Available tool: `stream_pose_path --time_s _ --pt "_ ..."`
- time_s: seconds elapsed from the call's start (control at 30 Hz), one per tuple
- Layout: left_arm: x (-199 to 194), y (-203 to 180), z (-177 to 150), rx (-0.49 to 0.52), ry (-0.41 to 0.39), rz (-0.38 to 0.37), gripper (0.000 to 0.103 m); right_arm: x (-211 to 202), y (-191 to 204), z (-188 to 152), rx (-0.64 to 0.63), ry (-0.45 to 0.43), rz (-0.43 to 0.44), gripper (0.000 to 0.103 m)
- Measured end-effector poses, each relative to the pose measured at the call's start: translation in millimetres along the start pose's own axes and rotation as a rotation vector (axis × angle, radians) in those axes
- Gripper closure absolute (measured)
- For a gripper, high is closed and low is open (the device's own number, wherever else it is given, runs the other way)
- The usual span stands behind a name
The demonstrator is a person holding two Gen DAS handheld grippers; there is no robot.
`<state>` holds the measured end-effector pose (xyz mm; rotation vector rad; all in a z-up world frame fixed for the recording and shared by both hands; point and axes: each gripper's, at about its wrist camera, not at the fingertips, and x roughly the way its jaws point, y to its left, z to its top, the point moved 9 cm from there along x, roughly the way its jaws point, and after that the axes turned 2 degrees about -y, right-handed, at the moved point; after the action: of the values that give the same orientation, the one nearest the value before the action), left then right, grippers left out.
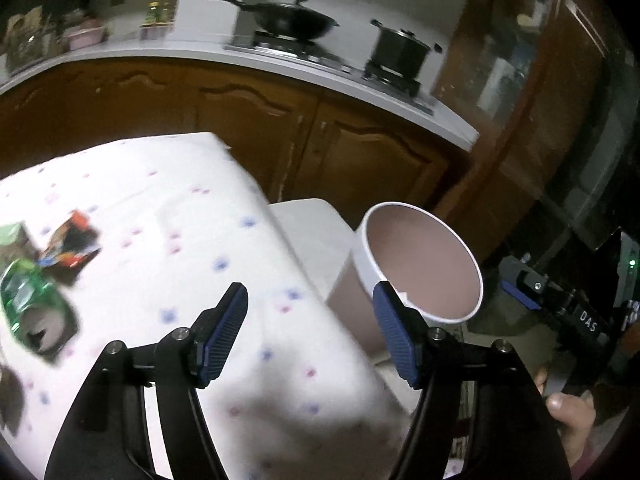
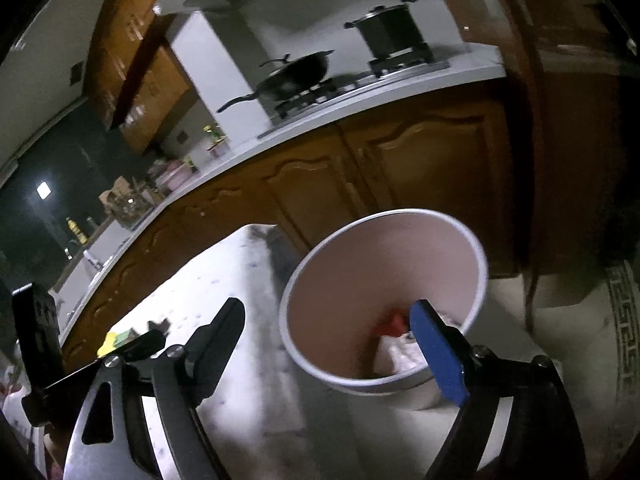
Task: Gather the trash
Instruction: 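Move both open tools back over the remaining trash on the table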
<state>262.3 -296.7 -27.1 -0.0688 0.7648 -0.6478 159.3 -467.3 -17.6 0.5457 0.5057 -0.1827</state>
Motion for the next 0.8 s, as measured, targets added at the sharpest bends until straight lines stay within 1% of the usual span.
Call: stream_pose_path --time_s 0.17,0.27,0.33,0.5,0.53,0.67,0.8 --pt "-36 37 -7 -0.030 -0.045 0.061 0.029 6 40 -12 -0.029 0.022 0.061 0.014" --pt "-57 61 -13 -0.056 -0.060 0.093 0.027 10 62 -21 -0.052 0.043 0.091 0.014" --pt "-67 74 -16 -0.074 -0.064 0.108 0.027 16 78 -28 -0.062 0.064 0.114 0.014" --pt "-98 122 -26 -0.125 -0.093 0.189 0.027 23 112 -46 -0.093 0.093 0.167 0.014" --pt "-106 134 -29 -0.142 -0.102 0.212 0.027 26 120 -50 -0.103 0.102 0.178 0.014" --pt "-129 172 -40 -0.208 -0.115 0.257 0.027 31 147 -63 -0.133 0.125 0.220 0.014" --pt "-148 210 -52 -0.265 -0.120 0.319 0.024 37 170 -75 -0.156 0.148 0.246 0.014"
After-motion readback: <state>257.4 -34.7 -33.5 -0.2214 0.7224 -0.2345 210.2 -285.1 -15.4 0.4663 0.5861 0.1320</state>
